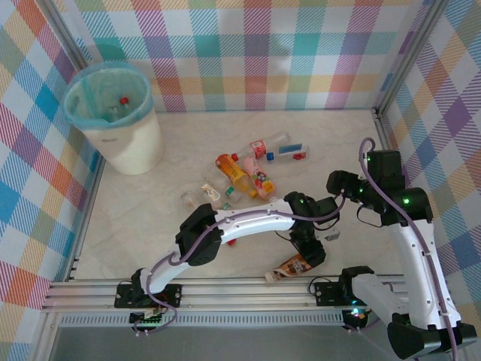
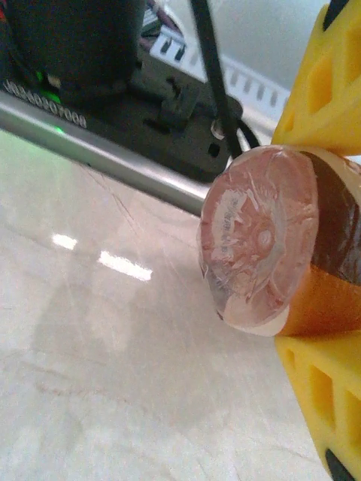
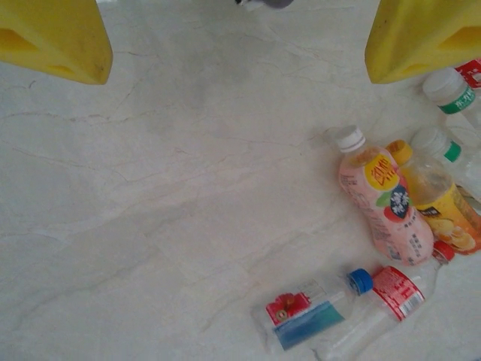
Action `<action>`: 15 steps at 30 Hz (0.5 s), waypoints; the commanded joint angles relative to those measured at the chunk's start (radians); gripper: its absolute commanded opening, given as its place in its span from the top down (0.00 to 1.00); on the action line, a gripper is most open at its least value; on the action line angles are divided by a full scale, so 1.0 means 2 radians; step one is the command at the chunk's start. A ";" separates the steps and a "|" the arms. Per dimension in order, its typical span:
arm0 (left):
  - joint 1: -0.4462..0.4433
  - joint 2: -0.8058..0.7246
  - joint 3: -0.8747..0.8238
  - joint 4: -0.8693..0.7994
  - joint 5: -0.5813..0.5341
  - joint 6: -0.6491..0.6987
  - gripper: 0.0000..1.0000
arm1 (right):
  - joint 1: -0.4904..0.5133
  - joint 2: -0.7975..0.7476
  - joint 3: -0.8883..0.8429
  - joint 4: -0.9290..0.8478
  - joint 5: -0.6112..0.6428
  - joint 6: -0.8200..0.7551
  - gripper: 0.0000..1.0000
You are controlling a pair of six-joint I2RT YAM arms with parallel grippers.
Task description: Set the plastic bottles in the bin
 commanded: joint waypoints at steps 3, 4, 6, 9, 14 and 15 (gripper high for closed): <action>0.026 -0.106 -0.020 0.013 -0.048 -0.004 0.48 | -0.003 0.005 0.033 0.031 -0.012 0.013 0.14; 0.034 -0.123 -0.026 0.014 -0.059 -0.004 0.48 | -0.003 0.008 0.038 0.038 -0.016 0.017 0.15; 0.050 -0.157 -0.034 0.011 -0.080 -0.001 0.49 | -0.004 0.015 0.045 0.050 -0.030 0.026 0.17; 0.079 -0.206 -0.033 0.003 -0.115 0.010 0.50 | -0.002 0.033 0.055 0.072 -0.051 0.041 0.20; 0.141 -0.278 -0.007 0.013 -0.174 0.020 0.50 | 0.015 0.080 0.080 0.109 -0.080 0.064 0.22; 0.154 -0.291 -0.001 0.021 -0.190 0.023 0.50 | 0.028 0.091 0.087 0.117 -0.076 0.065 0.22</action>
